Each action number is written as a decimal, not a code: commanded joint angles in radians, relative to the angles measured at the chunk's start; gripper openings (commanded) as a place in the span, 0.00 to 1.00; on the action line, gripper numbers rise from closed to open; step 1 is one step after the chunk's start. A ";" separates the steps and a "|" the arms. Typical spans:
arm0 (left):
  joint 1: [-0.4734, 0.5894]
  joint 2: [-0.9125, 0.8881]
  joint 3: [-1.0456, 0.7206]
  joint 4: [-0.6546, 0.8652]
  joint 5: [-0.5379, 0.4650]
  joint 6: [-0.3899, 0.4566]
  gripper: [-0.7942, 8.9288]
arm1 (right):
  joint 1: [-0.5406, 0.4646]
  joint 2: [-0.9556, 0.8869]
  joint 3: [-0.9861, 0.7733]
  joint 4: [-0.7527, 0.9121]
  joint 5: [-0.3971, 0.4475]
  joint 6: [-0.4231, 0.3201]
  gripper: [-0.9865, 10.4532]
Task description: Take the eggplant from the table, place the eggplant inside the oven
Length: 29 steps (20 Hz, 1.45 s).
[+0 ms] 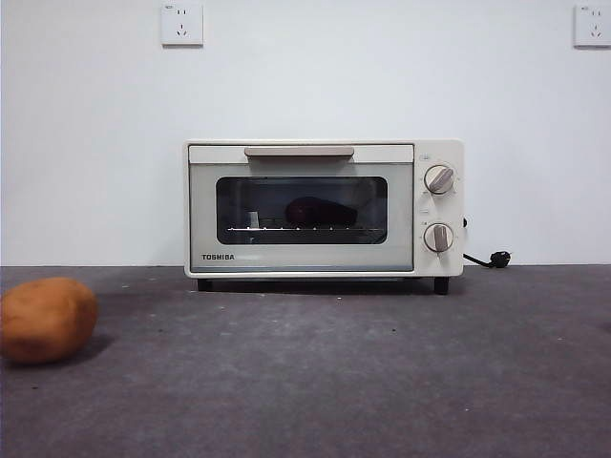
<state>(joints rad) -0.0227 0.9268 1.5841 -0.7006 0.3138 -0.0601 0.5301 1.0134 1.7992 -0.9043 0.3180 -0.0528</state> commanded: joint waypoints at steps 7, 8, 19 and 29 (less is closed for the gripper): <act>0.002 -0.002 0.002 -0.002 0.000 0.006 0.08 | 0.001 0.024 0.004 -0.140 0.004 -0.003 0.09; 0.002 -0.002 0.002 -0.002 0.000 0.006 0.08 | 0.001 0.028 0.004 -0.174 0.004 -0.003 0.09; 0.002 -0.013 0.032 -0.040 0.010 -0.029 0.08 | 0.000 0.135 0.002 -0.471 0.004 -0.003 0.09; 0.002 -0.008 0.069 0.104 0.072 -0.015 0.08 | 0.000 0.251 0.002 -0.471 0.004 -0.003 0.09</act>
<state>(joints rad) -0.0227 0.9230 1.6485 -0.6086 0.3786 -0.0891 0.5297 1.2583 1.8000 -1.3582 0.3180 -0.0532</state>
